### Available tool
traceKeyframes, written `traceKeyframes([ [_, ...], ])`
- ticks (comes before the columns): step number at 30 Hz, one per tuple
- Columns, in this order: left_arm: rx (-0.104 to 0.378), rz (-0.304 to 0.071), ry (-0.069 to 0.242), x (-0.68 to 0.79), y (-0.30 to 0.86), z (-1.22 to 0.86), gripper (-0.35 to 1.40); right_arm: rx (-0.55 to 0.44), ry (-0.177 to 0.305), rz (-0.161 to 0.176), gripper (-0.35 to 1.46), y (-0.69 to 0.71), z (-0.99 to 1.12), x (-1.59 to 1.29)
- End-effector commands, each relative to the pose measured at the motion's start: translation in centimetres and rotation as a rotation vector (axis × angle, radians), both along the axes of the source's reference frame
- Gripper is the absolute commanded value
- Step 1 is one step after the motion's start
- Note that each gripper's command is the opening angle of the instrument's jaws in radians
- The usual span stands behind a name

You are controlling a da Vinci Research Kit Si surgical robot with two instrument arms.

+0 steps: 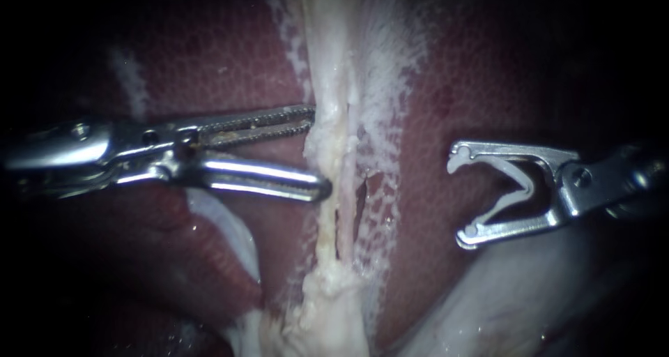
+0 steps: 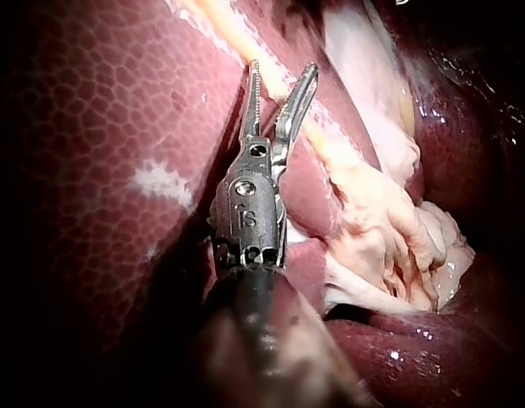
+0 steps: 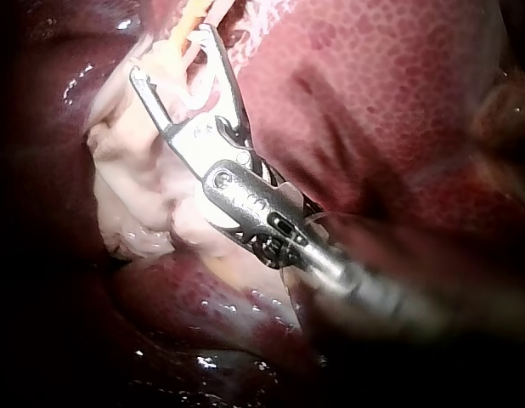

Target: Grabbing gallbladder

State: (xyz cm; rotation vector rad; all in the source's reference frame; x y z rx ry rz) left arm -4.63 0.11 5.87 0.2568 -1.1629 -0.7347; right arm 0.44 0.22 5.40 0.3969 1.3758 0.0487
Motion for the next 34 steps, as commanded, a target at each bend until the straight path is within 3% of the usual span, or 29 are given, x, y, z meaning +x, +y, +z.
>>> traceKeyframes([
  [1, 0.005, -0.008, 0.007, 0.00, 0.00, 0.02, 0.27, 0.000, 0.000, 0.000, 0.60, 0.00, 0.00, 0.00],
  [7, 0.035, -0.026, 0.047, 0.06, 0.03, 0.13, -0.12, 0.000, 0.000, 0.000, 0.60, 0.00, 0.00, 0.00],
  [9, 0.047, -0.037, 0.051, 0.08, 0.03, 0.13, -0.35, 0.000, 0.000, 0.000, 0.60, 0.00, 0.00, 0.00],
  [17, 0.068, -0.049, 0.065, 0.11, 0.00, 0.09, -0.35, 0.000, 0.000, 0.000, 0.60, 0.00, 0.00, 0.00],
  [34, 0.071, -0.045, 0.062, 0.12, -0.02, 0.06, -0.35, 0.000, 0.000, 0.000, 0.60, 0.00, 0.00, 0.01],
])
